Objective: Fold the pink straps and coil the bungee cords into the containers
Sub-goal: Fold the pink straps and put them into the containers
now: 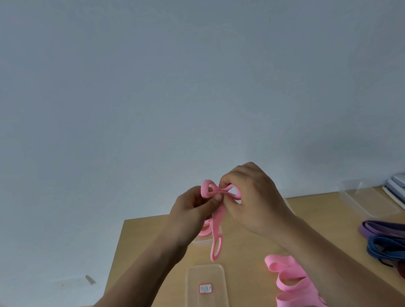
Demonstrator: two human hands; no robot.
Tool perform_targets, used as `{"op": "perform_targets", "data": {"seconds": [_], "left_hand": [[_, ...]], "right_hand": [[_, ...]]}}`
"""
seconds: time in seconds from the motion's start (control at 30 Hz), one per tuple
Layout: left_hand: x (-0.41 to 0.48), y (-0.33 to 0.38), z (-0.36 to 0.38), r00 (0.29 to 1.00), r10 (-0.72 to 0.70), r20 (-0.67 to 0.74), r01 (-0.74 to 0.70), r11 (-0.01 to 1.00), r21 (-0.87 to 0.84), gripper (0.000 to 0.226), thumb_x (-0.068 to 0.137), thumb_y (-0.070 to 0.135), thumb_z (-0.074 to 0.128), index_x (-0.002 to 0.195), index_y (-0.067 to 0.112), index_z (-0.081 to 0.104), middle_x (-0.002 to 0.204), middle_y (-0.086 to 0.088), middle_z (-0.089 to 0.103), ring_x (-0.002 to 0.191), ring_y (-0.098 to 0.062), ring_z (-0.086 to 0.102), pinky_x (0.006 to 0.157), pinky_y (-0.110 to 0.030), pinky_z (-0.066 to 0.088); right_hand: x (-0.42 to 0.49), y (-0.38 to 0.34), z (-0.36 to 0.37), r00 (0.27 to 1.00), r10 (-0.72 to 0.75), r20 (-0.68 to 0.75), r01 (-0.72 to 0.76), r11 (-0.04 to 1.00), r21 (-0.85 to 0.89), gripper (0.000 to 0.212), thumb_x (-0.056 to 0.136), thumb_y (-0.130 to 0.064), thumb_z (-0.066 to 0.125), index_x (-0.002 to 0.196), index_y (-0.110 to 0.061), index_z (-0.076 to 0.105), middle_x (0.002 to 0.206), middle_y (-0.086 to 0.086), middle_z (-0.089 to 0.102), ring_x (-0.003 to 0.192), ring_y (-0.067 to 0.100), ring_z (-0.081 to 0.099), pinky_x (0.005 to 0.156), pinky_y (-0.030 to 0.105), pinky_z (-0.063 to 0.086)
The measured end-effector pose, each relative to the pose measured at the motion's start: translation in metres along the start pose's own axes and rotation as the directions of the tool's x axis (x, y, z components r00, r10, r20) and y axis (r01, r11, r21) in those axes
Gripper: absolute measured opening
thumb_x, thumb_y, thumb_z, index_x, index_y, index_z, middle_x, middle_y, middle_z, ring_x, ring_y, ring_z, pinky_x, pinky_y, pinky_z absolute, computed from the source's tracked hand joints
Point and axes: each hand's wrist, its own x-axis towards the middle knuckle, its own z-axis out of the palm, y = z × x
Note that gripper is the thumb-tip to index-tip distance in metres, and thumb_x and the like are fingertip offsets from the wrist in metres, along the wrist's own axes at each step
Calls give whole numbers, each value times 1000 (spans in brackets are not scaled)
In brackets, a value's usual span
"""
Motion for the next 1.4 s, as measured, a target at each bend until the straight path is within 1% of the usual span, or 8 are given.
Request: {"op": "perform_targets", "data": {"seconds": [0.2,0.33,0.47,0.77,0.93,1.17,1.3,1.4], "left_hand": [[-1,4,-3,998,-40,46,43,997,-67,40,86,36,70,114,6,74,117,-31,67,108,-41,68,107,-66,45],[1,2,-6,995,-52,90,62,991,-121,44,87,44,71,112,9,76,116,-20,74,111,-41,68,104,-54,52],[3,1,-8,990,-42,131,63,985,-161,41,93,47,63,113,14,78,112,-6,78,104,-23,71,93,-36,57],[11,-3,-15,993,-84,80,101,963,-248,33,86,28,65,108,10,80,106,-15,73,100,-27,70,101,-47,54],[17,-5,-18,995,-100,21,102,967,-232,42,69,8,69,110,5,76,107,-24,74,93,-31,66,95,-53,55],[20,-16,-19,996,-71,-50,64,989,-132,48,67,10,70,115,12,72,104,-12,78,88,-22,75,86,-37,61],[17,-15,-16,996,-42,-78,36,996,-81,44,72,16,70,116,17,70,105,-7,79,94,-25,75,88,-39,61],[15,-13,-14,996,-36,-85,32,998,-47,36,86,5,69,118,21,68,102,-4,79,97,-30,74,89,-46,59]], "right_hand": [[-4,5,7,996,-12,-85,11,1000,-4,12,75,-10,79,82,-14,69,80,-6,66,83,18,56,62,29,47],[-6,7,14,993,-37,-112,33,999,-37,15,75,-7,78,76,-15,65,76,-7,62,79,15,52,59,28,45],[-7,11,19,995,-53,-89,48,997,-54,19,76,-3,74,72,-13,59,77,-5,58,77,16,48,56,32,45],[-8,12,24,991,-120,-64,117,992,-42,10,80,-6,76,78,-15,72,86,-2,62,79,19,54,59,32,48],[-10,12,30,993,-104,-52,101,994,-50,7,81,-9,79,79,-15,76,89,-1,62,80,18,55,59,33,51],[-8,6,27,996,-86,-11,86,996,18,17,84,-18,68,95,-27,77,87,-8,60,81,14,55,63,29,50],[-5,5,26,999,36,-1,-36,991,130,20,83,-16,68,101,-21,73,93,-7,65,85,13,60,69,31,53],[-1,5,26,988,111,108,-124,984,129,24,85,-17,69,109,-17,72,99,-4,66,90,14,61,75,36,54]]}}
